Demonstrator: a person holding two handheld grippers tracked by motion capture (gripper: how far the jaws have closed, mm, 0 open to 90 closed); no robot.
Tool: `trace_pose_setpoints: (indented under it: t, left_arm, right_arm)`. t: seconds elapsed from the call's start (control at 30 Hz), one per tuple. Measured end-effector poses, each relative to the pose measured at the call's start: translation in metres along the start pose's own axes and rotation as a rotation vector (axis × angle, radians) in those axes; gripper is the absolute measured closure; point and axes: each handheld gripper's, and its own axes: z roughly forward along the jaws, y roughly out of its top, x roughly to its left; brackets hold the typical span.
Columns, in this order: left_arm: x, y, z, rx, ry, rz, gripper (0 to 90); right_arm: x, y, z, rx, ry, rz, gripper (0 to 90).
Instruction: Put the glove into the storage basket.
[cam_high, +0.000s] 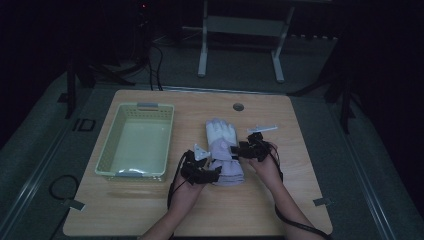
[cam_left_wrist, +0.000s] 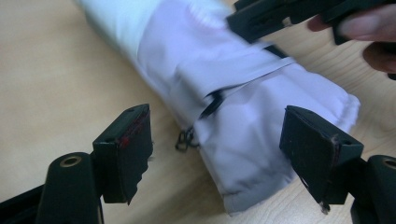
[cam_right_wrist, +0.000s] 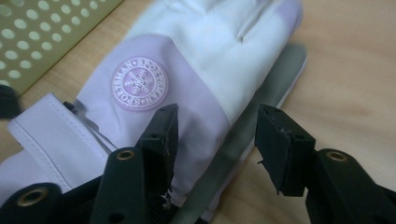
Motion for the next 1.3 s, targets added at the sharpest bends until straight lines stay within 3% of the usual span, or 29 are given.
trace_pose_setpoints:
  t: [0.13, 0.23, 0.3, 0.33, 0.4, 0.43, 0.53, 0.57, 0.67, 0.7, 0.8, 0.9, 1.03, 1.13, 1.3]
  left_arm:
    - [0.003, -0.007, 0.007, 0.018, -0.026, -0.049, 30.5]
    - [0.009, -0.016, 0.018, 0.059, -0.091, -0.097, 30.5]
    - [0.011, -0.019, 0.02, 0.064, -0.104, -0.109, 30.5]
    - [0.016, -0.022, 0.025, 0.07, -0.148, -0.157, 30.5]
    - [0.018, -0.023, 0.026, 0.074, -0.163, -0.165, 31.5]
    - [0.022, -0.024, 0.028, 0.078, -0.194, -0.185, 32.2]
    - [0.024, -0.024, 0.03, 0.081, -0.222, -0.184, 38.4]
    - [0.025, -0.024, 0.031, 0.09, -0.253, -0.183, 41.5]
    - [0.026, -0.023, 0.033, 0.102, -0.284, -0.185, 49.0]
    - [0.027, -0.022, 0.034, 0.114, -0.303, -0.189, 51.4]
    - [0.027, -0.02, 0.033, 0.125, -0.31, -0.182, 64.4]
    - [0.025, -0.015, 0.029, 0.148, -0.309, -0.172, 70.9]
    - [0.022, -0.009, 0.026, 0.174, -0.306, -0.147, 73.6]
    - [0.022, -0.005, 0.023, 0.183, -0.308, -0.137, 74.2]
    - [0.022, 0.006, 0.012, 0.183, -0.3, -0.105, 74.3]
  right_arm:
    - [-0.006, -0.006, 0.005, 0.036, 0.039, 0.04, 45.7]
    - [-0.015, -0.013, 0.012, 0.081, 0.087, 0.096, 44.1]
    - [-0.017, -0.014, 0.013, 0.085, 0.102, 0.111, 44.0]
    - [-0.021, -0.017, 0.016, 0.097, 0.132, 0.157, 44.3]
    - [-0.023, -0.018, 0.017, 0.105, 0.152, 0.177, 45.6]
    - [-0.025, -0.019, 0.019, 0.111, 0.174, 0.192, 47.9]
    - [-0.026, -0.019, 0.02, 0.115, 0.202, 0.195, 51.7]
    - [-0.026, -0.019, 0.02, 0.119, 0.214, 0.199, 57.0]
    - [-0.025, -0.019, 0.02, 0.116, 0.213, 0.2, 61.0]
    - [-0.022, -0.019, 0.02, 0.114, 0.208, 0.193, 67.3]
    - [-0.016, -0.017, 0.019, 0.109, 0.171, 0.159, 72.7]
    - [0.001, -0.016, 0.015, 0.076, 0.071, 0.059, 77.4]
    - [0.014, -0.015, 0.012, 0.064, -0.005, -0.019, 79.2]
    - [0.021, -0.012, 0.008, 0.061, -0.035, -0.043, 79.6]
    - [0.027, -0.005, 0.001, 0.036, -0.04, -0.05, 79.6]
